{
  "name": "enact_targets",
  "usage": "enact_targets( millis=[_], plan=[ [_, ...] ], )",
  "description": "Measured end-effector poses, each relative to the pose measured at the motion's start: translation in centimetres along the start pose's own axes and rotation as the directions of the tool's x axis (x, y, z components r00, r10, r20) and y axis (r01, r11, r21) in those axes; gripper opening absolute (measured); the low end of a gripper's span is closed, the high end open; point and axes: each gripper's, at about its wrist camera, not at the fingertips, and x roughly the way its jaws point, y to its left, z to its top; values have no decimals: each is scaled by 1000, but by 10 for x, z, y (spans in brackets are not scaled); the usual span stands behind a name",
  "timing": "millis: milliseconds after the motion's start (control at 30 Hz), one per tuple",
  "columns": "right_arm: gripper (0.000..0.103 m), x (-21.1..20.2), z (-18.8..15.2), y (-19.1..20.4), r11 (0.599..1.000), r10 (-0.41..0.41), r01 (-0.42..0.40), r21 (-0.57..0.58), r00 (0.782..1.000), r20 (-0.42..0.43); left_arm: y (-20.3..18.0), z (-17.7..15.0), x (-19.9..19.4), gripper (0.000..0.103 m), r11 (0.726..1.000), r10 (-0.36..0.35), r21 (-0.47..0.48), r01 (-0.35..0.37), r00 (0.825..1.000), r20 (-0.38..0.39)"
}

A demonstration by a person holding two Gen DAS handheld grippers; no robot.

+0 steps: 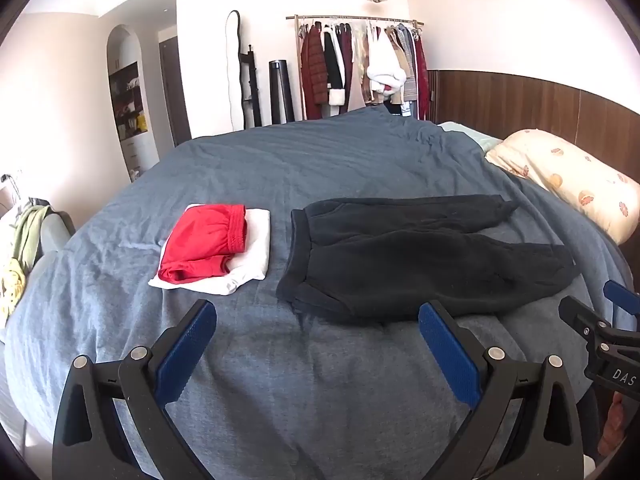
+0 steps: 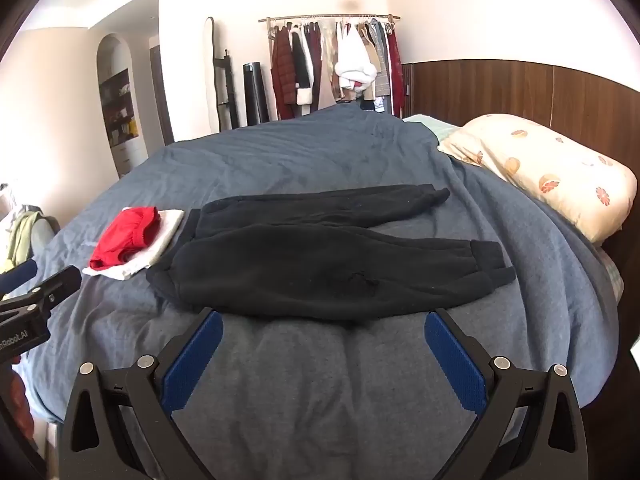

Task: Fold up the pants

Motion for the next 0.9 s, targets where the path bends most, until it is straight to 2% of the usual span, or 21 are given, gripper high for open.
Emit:
enact_targets(
  millis=[900],
  plan=[
    [103,-2,5,6,1000,7,-7,-12,1000,10,0,3,-3,103,1000,4,-15,-4,1000,5]
  ],
)
